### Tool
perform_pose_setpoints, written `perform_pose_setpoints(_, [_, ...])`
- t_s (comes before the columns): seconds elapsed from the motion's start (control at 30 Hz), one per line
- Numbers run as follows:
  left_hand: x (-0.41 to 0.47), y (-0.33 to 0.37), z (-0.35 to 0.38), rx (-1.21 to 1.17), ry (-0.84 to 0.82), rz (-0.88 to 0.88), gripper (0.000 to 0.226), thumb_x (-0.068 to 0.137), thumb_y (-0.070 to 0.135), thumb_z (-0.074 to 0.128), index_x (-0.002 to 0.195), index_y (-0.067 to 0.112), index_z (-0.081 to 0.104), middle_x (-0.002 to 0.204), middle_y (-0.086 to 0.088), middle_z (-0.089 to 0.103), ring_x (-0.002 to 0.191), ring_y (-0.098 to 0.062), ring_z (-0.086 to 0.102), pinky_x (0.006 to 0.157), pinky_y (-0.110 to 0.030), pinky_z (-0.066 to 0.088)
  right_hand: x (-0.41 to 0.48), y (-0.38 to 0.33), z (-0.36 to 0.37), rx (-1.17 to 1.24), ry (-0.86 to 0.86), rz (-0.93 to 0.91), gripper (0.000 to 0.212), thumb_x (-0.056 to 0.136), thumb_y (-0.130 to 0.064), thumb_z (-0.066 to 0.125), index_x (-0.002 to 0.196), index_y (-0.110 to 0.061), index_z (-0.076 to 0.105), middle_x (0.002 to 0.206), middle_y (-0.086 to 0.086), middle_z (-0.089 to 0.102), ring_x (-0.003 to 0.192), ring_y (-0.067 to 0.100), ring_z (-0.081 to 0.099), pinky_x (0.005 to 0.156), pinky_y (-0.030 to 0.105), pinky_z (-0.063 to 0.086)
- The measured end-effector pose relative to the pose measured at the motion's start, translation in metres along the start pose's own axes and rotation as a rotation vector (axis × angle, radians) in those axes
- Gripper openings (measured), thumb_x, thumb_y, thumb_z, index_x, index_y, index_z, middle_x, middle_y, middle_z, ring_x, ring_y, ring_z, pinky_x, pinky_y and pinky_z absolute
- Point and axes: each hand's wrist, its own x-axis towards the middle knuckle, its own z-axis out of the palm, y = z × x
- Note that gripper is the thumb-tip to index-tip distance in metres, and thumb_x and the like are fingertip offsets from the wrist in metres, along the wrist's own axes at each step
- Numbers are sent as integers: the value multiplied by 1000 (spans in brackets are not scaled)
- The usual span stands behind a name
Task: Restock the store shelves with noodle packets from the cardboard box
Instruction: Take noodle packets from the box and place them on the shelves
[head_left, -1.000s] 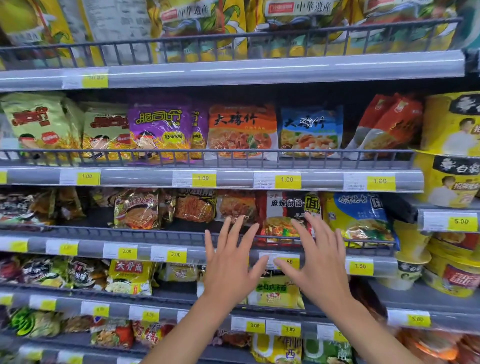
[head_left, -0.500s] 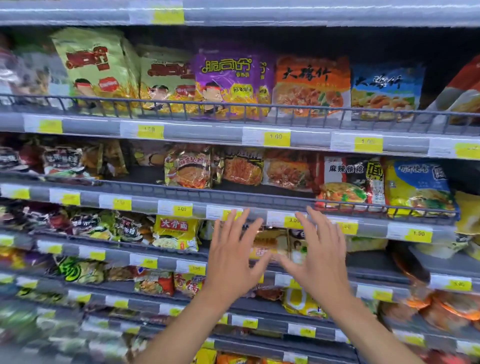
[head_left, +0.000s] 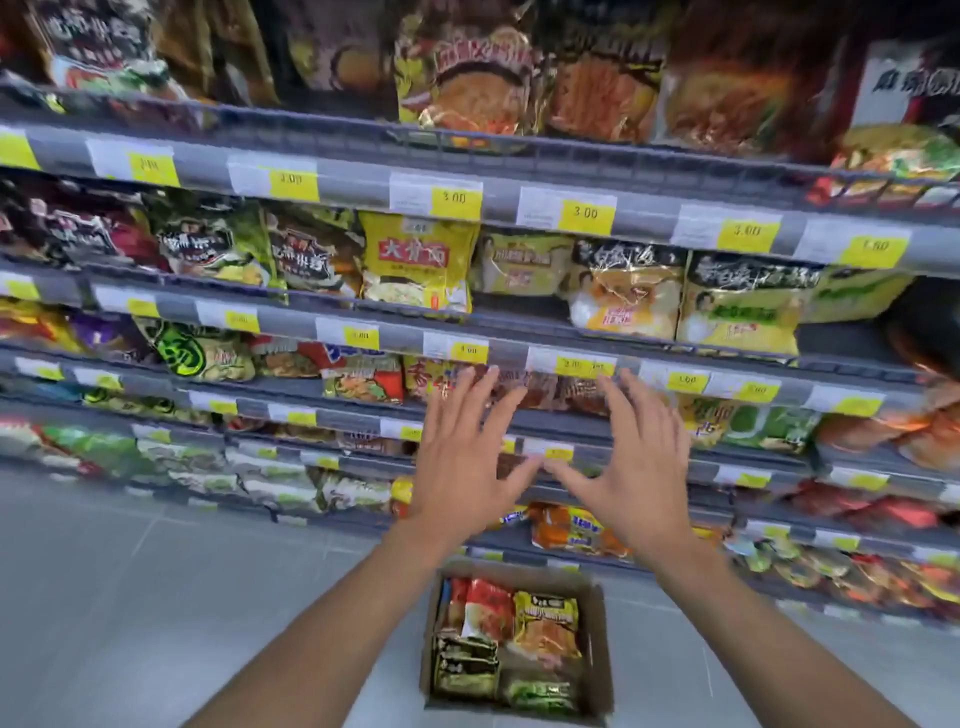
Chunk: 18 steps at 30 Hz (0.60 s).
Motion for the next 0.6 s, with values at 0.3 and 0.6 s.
perform_pose_setpoints(0.3, [-70, -26, 102, -74, -227, -68, 78, 93, 71, 42, 158, 32, 25, 168, 1, 15, 156, -22, 9, 124, -53, 19, -72, 30, 90, -32, -263, 85, 104, 70, -78, 65, 153, -25, 31, 159, -1, 32, 145, 23, 33, 116, 52, 32])
perform_pose_setpoints(0.6, [-139, -48, 222, -110, -462, -207, 78, 91, 67, 48, 155, 25, 30, 162, -2, 31, 151, -25, 25, 119, -48, 31, -165, 120, 173, 214, -452, 364, 90, 74, -66, 71, 147, -26, 39, 151, -6, 37, 139, 18, 40, 108, 42, 46])
